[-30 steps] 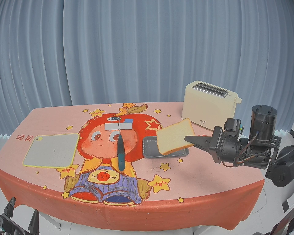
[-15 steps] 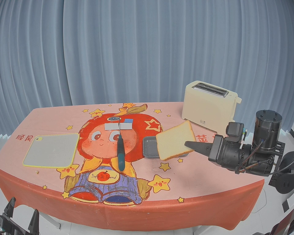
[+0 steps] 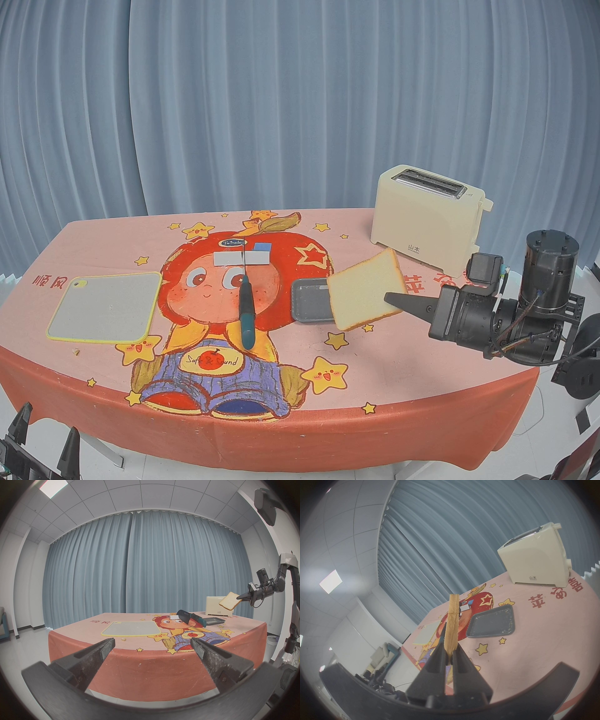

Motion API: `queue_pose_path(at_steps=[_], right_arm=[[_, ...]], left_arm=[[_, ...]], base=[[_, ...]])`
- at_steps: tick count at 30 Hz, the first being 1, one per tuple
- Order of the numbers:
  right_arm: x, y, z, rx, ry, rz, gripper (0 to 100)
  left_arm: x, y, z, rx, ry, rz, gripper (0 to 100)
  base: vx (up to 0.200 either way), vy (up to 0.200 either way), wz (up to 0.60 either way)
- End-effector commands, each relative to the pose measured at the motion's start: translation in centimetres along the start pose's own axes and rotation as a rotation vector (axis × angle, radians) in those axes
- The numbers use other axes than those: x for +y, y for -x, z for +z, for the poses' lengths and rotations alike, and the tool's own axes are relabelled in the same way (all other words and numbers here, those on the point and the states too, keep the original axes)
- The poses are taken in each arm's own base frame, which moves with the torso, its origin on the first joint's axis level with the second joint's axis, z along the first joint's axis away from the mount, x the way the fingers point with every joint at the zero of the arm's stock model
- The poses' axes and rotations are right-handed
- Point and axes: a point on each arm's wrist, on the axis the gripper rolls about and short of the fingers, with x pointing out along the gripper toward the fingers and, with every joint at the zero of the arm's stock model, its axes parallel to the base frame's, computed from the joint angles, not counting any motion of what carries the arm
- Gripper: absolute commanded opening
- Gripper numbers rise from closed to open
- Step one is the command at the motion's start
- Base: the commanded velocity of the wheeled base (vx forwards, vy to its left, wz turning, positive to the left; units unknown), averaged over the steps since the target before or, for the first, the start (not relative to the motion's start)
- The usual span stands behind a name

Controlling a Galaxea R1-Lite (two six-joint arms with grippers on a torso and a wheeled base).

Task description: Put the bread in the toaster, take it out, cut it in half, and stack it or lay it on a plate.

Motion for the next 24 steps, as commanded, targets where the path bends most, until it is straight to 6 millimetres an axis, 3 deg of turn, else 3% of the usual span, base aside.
queue_pose_path(at_steps=[1, 16, 24], right_arm=[[-0.3, 0.2, -0.5, 0.003, 0.037, -0.027, 0], [-1.7, 1.3, -2.1, -0.058, 0.337, -0.082, 0], [-2.4, 1.9, -2.8, -0.103, 0.344, -0.066, 0]], left_arm=[[0.0, 0.0, -0.5, 0.002, 0.000, 0.000, 100], [0.0, 0.0, -0.5, 0.002, -0.002, 0.002, 100], [0.0, 0.0, -0.5, 0.002, -0.002, 0.002, 100]], base=[[0.000, 0.000, 0.00], [0.000, 0.000, 0.00], [0.000, 0.000, 0.00]])
